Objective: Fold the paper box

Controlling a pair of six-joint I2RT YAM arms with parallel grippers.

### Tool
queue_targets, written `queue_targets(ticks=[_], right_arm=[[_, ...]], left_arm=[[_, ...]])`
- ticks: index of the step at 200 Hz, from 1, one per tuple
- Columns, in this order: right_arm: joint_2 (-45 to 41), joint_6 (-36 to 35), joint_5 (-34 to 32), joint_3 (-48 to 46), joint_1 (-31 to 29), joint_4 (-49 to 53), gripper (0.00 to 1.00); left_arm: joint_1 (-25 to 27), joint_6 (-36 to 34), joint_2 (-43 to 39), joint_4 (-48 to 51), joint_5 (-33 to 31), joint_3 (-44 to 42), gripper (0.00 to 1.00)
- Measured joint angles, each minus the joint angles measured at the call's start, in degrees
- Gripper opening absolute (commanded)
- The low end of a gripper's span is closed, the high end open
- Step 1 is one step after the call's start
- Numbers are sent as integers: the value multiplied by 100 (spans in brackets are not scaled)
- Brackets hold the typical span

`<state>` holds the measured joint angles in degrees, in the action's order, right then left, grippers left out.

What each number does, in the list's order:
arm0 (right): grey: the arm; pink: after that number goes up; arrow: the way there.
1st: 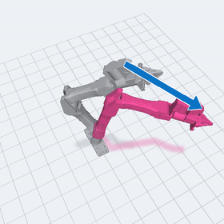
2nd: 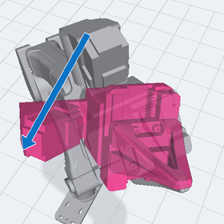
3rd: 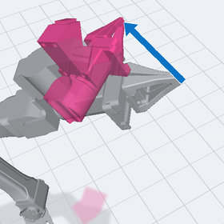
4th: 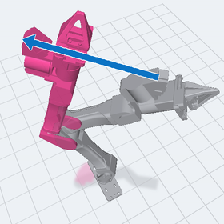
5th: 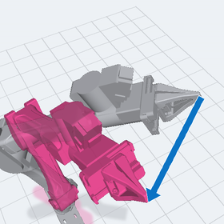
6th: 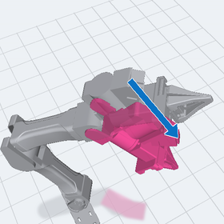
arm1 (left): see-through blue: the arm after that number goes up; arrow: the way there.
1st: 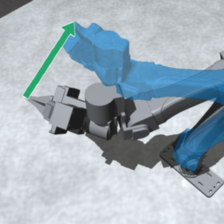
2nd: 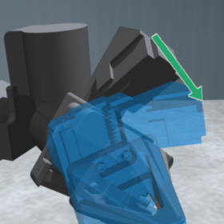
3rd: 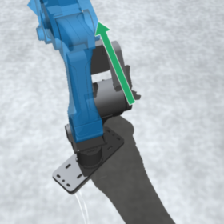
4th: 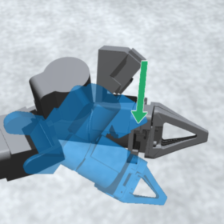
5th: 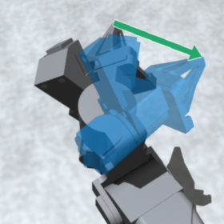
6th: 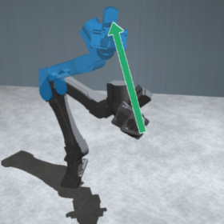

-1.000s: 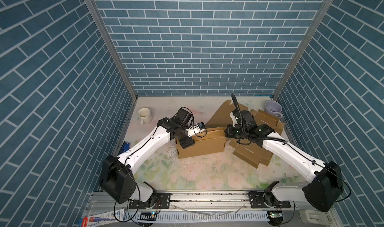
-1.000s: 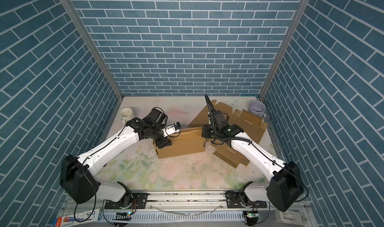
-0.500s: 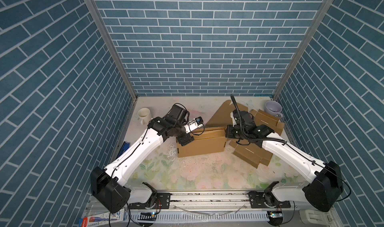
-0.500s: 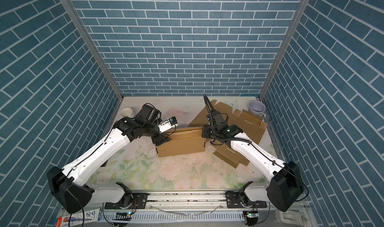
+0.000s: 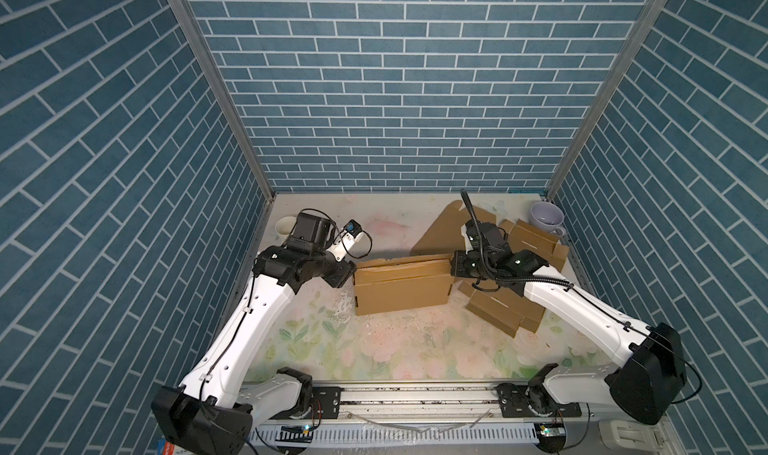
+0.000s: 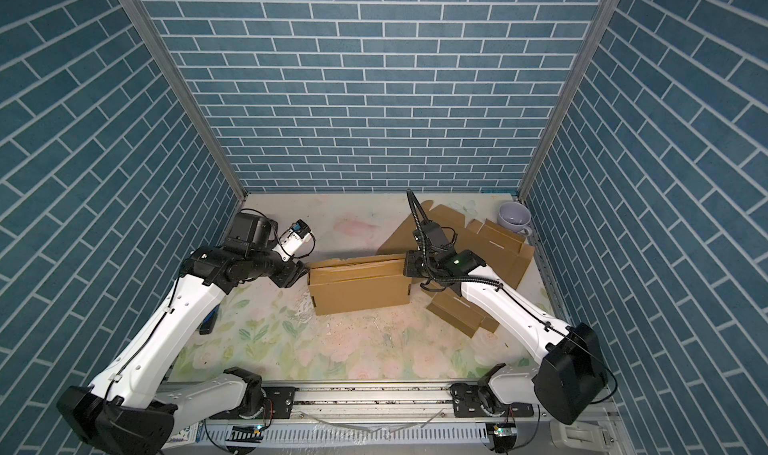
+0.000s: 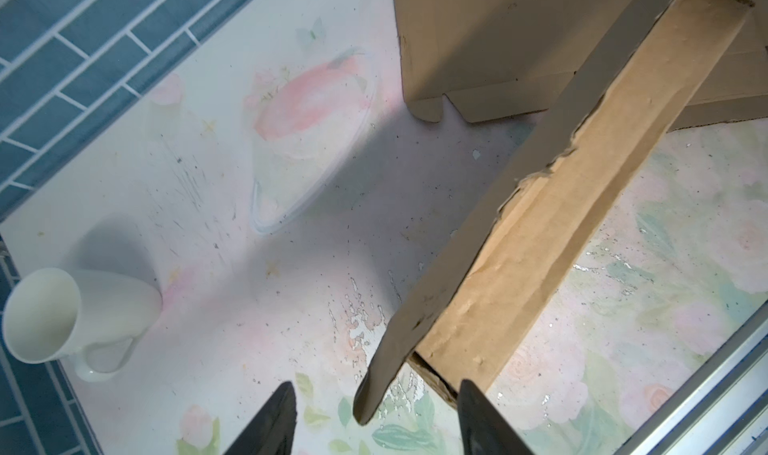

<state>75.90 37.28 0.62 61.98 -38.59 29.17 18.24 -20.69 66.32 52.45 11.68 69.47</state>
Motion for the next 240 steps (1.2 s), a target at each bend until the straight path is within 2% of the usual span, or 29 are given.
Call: queue_targets(ticks=[41, 72, 93, 111, 142, 169, 200, 240], right_arm=[[0, 0, 0, 0, 0, -2, 0], [0, 0, 0, 0, 0, -2, 0], [0, 0, 2, 0, 0, -2, 0], [0, 2, -2, 0, -4, -2, 0], [-7, 46, -20, 0, -20, 11, 0], [-31, 177, -72, -2, -92, 22, 0], [-90, 332, -149, -55, -195, 15, 0], [-94, 439, -232, -92, -232, -48, 0]], left_arm=[[-44, 48, 181, 11, 9, -46, 34], [-48, 59, 516, 44, 48, -39, 26], [-48, 42, 673, 87, 101, 4, 9], [-48, 111, 754, 170, 146, 111, 0], [-48, 348, 846, 422, 251, 315, 0], [-66, 844, 927, 476, 343, 348, 0], [-118, 1464, 942, 387, 485, 269, 8], [-164, 2052, 927, 177, 706, 101, 8]])
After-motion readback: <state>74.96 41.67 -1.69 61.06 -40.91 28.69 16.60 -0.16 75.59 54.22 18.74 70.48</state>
